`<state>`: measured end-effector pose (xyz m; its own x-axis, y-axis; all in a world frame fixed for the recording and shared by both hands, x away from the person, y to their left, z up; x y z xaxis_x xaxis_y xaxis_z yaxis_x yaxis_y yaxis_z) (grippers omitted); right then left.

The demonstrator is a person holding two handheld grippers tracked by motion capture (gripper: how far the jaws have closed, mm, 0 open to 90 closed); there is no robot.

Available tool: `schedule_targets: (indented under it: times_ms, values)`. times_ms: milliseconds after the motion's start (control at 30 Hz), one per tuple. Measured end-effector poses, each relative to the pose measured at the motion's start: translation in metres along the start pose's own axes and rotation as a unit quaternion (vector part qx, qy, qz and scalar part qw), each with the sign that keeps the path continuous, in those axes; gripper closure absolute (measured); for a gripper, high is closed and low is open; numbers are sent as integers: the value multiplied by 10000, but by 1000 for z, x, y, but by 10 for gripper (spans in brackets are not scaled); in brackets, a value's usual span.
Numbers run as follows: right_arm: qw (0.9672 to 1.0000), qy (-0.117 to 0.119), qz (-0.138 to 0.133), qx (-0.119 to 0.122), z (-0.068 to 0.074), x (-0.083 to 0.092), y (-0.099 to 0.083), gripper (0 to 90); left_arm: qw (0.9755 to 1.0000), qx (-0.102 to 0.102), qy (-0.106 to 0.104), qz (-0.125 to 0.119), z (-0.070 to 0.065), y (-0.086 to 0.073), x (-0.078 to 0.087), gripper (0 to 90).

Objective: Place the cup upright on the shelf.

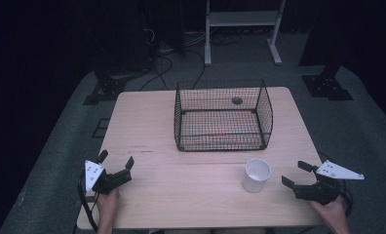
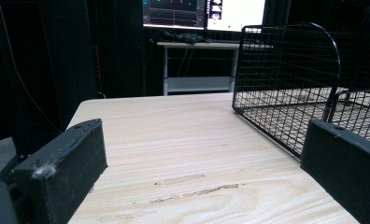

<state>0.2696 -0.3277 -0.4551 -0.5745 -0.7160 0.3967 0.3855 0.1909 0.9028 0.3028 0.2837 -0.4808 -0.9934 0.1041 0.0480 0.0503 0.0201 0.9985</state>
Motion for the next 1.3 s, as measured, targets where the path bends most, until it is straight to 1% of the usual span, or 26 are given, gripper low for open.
schedule_targets:
  times_ms: [133,200,233,300,367,467,500,533,600,867,900,1033,1067,1267,1300]
  values:
    - [9997,104,152,176,10,-2,3,86,10000,-7,2,-4,0,0,0,0]
    - [9996,126,174,204,13,-3,4,86,10000,-11,2,-4,0,0,0,0]
    - [9993,167,220,268,18,-5,5,86,10000,-9,3,-2,0,0,0,0]
    - [9991,200,236,287,19,-6,5,86,10000,-8,3,-2,0,0,0,0]
    - [9985,310,286,337,26,-10,7,71,10000,-2,3,0,0,0,0,0]
    - [9982,371,316,354,29,-13,9,64,10000,-4,2,-4,0,0,0,0]
    - [9980,389,327,382,31,-14,10,64,10000,-3,2,-3,0,0,0,0]
    - [9974,467,344,417,35,-16,11,51,10000,-2,1,-5,0,0,0,0]
    - [9970,493,385,452,38,-19,13,41,10000,2,1,-7,0,0,0,0]
    - [9959,625,439,487,44,-28,15,26,10000,3,2,-9,0,0,0,0]
    - [9955,656,460,508,45,-31,16,26,10000,1,0,-10,0,0,0,0]
    - [9950,698,475,537,47,-37,17,26,10000,1,-1,-10,0,0,0,0]
    - [9945,696,494,600,50,-40,18,26,10000,4,-1,-12,0,0,0,0]
    - [9939,784,464,624,53,-48,21,26,10000,0,-4,-16,0,0,0,0]
    - [9937,795,478,629,52,-53,21,26,10000,3,-3,-16,0,0,0,0]
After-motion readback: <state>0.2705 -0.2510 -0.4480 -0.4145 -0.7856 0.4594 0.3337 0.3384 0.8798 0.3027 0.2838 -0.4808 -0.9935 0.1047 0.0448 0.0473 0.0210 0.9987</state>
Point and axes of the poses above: each handheld gripper's, and its own axes: x roughly backward along the jaws, y roughly out of its top, z roughly to its left, the point moved 2 cm from there along -x, roughly forward along the jaws, and after that the axes turned 11 degrees about y, right-handed, at the moved point
